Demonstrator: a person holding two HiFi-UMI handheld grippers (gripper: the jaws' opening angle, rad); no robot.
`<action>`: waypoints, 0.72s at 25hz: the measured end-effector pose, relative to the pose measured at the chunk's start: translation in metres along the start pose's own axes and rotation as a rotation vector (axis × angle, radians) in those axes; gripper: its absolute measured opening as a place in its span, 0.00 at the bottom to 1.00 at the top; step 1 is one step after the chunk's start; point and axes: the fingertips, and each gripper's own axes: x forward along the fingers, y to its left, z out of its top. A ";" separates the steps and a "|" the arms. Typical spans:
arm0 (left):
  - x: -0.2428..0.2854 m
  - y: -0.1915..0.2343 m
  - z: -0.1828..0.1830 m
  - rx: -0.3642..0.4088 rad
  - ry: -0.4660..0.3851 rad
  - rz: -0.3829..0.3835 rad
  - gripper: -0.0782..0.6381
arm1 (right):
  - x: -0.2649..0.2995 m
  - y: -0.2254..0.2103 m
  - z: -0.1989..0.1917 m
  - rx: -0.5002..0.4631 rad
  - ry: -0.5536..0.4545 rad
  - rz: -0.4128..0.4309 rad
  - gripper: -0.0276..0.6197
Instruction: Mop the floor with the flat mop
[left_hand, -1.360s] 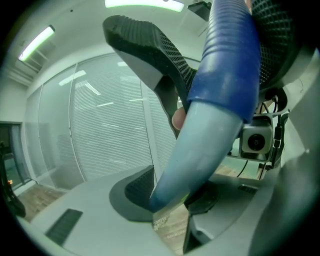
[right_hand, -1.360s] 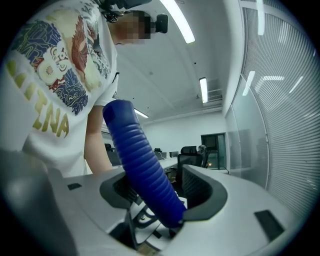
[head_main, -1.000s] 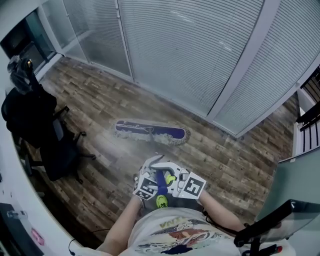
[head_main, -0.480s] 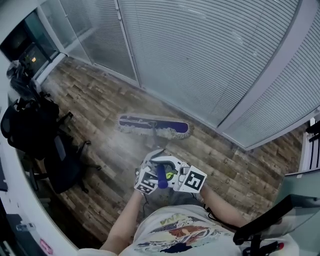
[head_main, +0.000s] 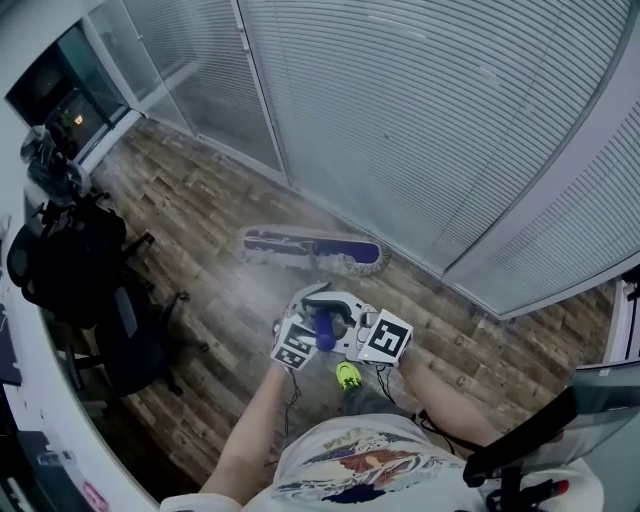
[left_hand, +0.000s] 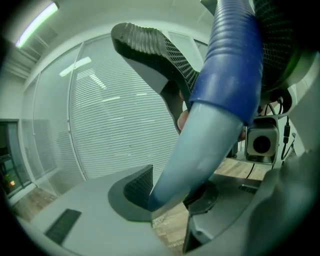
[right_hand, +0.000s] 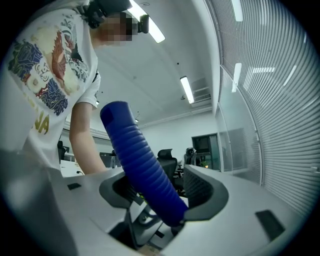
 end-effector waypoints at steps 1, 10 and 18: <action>-0.005 -0.002 -0.002 -0.003 0.000 0.004 0.27 | 0.002 0.005 0.000 0.018 0.003 -0.008 0.42; -0.095 -0.086 -0.021 0.008 -0.010 0.009 0.27 | 0.003 0.131 -0.004 0.021 0.026 -0.025 0.42; -0.228 -0.227 -0.055 0.023 0.000 0.021 0.26 | -0.005 0.328 -0.005 0.022 0.043 0.025 0.43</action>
